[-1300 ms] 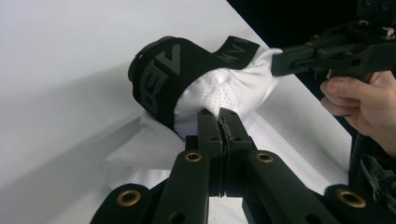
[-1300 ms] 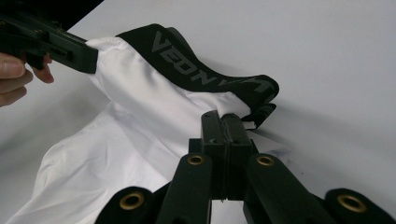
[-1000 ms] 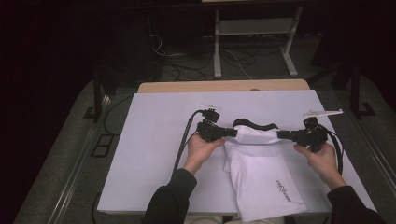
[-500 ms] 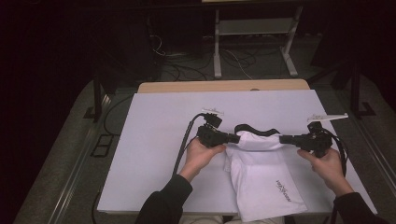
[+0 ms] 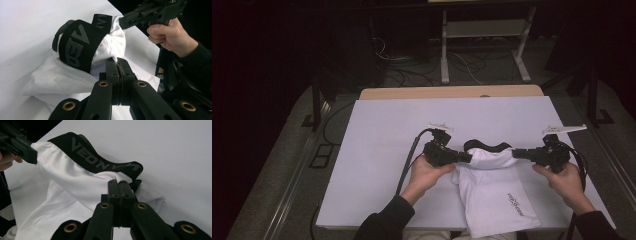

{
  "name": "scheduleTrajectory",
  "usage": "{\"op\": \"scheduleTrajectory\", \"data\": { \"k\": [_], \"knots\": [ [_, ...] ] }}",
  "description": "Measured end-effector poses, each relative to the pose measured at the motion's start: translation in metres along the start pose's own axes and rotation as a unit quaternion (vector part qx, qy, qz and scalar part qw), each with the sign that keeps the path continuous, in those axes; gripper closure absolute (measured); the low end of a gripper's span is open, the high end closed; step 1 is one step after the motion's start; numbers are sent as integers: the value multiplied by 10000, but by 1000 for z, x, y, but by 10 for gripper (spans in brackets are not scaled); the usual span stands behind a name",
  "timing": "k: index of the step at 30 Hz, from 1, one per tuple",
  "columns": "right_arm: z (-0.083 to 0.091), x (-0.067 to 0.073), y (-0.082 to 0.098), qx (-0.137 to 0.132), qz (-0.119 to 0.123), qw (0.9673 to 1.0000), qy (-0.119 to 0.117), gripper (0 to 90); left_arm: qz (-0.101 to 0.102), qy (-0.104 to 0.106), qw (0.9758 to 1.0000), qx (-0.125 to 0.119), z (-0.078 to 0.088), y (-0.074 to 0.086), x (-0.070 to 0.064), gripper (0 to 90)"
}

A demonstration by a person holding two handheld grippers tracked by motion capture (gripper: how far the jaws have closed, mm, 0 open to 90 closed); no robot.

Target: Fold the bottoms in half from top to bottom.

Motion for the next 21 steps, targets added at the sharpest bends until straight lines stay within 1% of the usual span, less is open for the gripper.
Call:
{"op": "scheduleTrajectory", "data": {
  "k": [4,7,9,14,16,21],
  "knots": [
    [2,0,2,11,-19,10000,-26,890,33,72,10000,-4,0,5,-1,878],
    [3,1,4,31,-8,10000,-39,890,58,174,9998,20,-1,9,-3,879],
    [2,2,5,61,-2,10000,-52,890,33,195,9998,66,-3,13,-3,879],
    [2,3,9,145,19,9999,-66,890,117,308,9994,87,-6,22,-5,879],
    [3,3,11,167,9,9998,-66,890,112,340,9993,113,-7,25,-5,879],
    [2,4,15,239,10,9997,-85,890,192,479,9986,82,-10,33,-8,879]
  ]
}}
Point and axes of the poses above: each handheld gripper's, and its own axes: z roughly backward along the jaws, y roughly out of its underside, x roughly to its left, the point moved 4 cm from there along -z, roughly forward along the jaws, and after that the axes turned 13 degrees about z, right-handed, at the moved point
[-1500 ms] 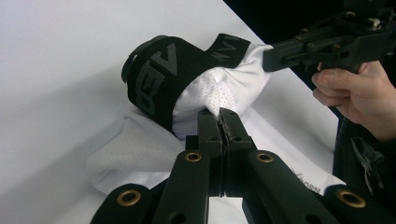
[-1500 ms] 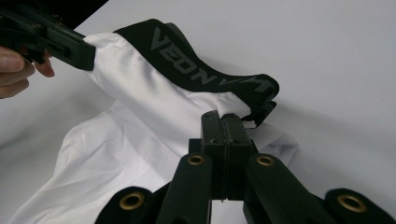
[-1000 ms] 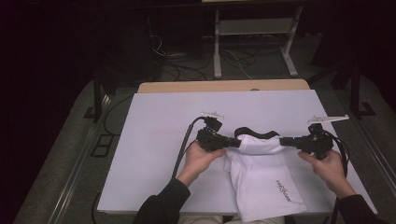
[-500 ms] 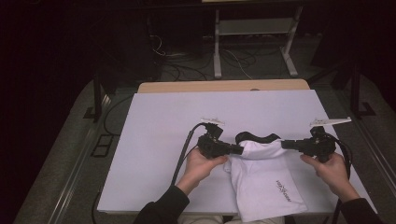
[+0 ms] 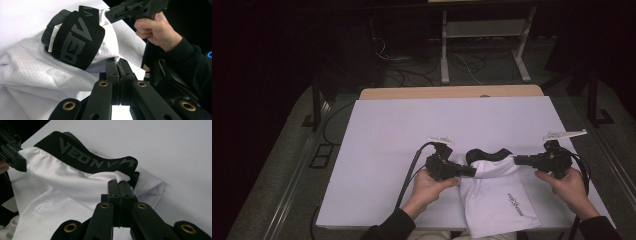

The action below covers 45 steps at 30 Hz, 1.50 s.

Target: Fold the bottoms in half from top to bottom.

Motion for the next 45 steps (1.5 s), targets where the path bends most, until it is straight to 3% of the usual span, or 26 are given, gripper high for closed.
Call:
{"op": "scheduleTrajectory", "data": {
  "k": [10,24,30,38,45],
  "knots": [
    [0,0,9,157,-23,9999,-51,890,50,137,9999,-12,-10,16,-4,879],
    [-4,0,20,497,-162,9984,-204,877,187,80,9998,-28,-17,28,7,880],
    [-5,2,19,540,-118,9983,-160,718,220,44,9997,-81,-18,31,11,879],
    [-3,0,13,431,-154,9989,-79,634,259,65,9996,-100,-19,33,13,880],
    [-6,-6,5,335,-169,9993,-3,614,289,63,9995,-110,-20,36,14,879]
  ]
}}
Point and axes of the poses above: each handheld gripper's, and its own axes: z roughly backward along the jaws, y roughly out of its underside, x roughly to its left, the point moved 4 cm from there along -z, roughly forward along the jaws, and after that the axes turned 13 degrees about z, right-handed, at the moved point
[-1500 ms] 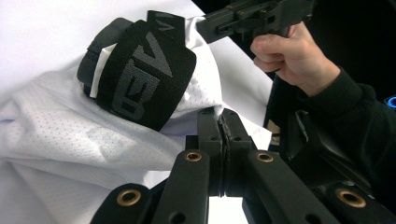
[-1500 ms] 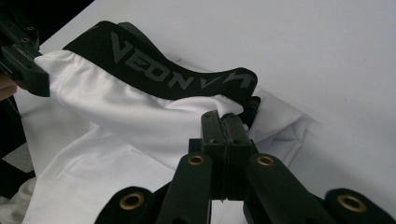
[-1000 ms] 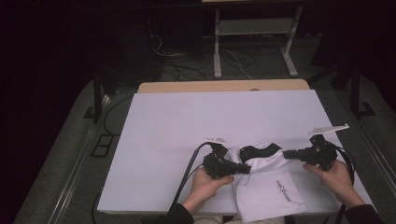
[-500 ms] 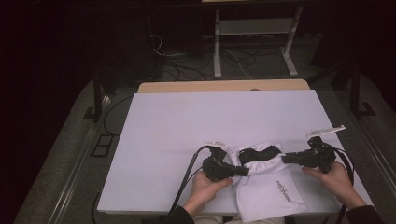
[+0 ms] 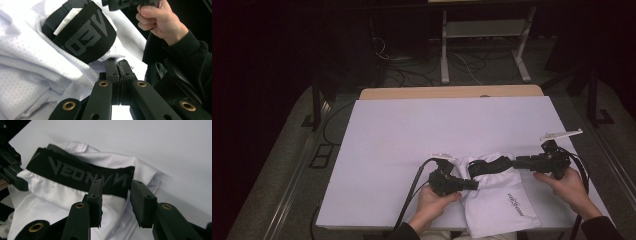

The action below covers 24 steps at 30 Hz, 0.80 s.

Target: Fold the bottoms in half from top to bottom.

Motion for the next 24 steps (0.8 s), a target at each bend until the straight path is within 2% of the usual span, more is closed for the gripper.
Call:
{"op": "scheduleTrajectory", "data": {
  "k": [3,11,24],
  "knots": [
    [-3,-5,-5,-10,-42,10000,10,616,30,13,10000,-27,0,0,1,879],
    [-19,-17,-12,177,-99,9998,-29,604,22,19,10000,-21,0,0,1,879],
    [-40,-25,-13,403,-216,9988,-193,582,36,73,10000,-39,-1,-2,-1,878]
  ]
}}
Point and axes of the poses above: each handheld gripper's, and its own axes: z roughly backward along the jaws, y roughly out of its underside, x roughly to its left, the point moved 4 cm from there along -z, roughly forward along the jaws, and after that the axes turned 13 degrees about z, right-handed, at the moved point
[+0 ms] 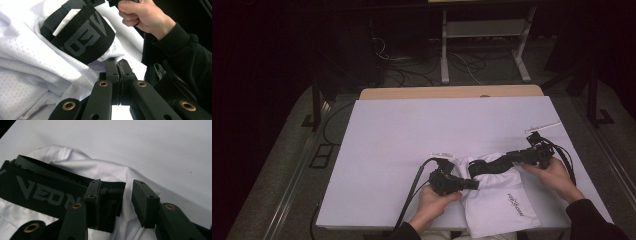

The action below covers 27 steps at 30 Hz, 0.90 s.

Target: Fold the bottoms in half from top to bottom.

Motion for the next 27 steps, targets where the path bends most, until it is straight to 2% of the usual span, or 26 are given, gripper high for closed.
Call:
{"op": "scheduleTrajectory", "data": {
  "k": [8,13,17,22,27],
  "knots": [
    [-11,-1,-6,151,7,9999,-47,595,8,8,10000,-1,-1,0,0,879],
    [-17,1,-8,251,112,9996,-32,713,7,17,10000,-15,-1,0,-1,879],
    [-9,4,-10,73,157,9998,-39,812,22,41,10000,-34,-1,0,-1,878],
    [-1,10,-9,-109,232,9996,-99,838,13,36,10000,-13,-2,1,-1,878],
    [9,17,-9,-339,274,9986,-314,849,-9,22,10000,15,-2,2,-1,876]
  ]
}}
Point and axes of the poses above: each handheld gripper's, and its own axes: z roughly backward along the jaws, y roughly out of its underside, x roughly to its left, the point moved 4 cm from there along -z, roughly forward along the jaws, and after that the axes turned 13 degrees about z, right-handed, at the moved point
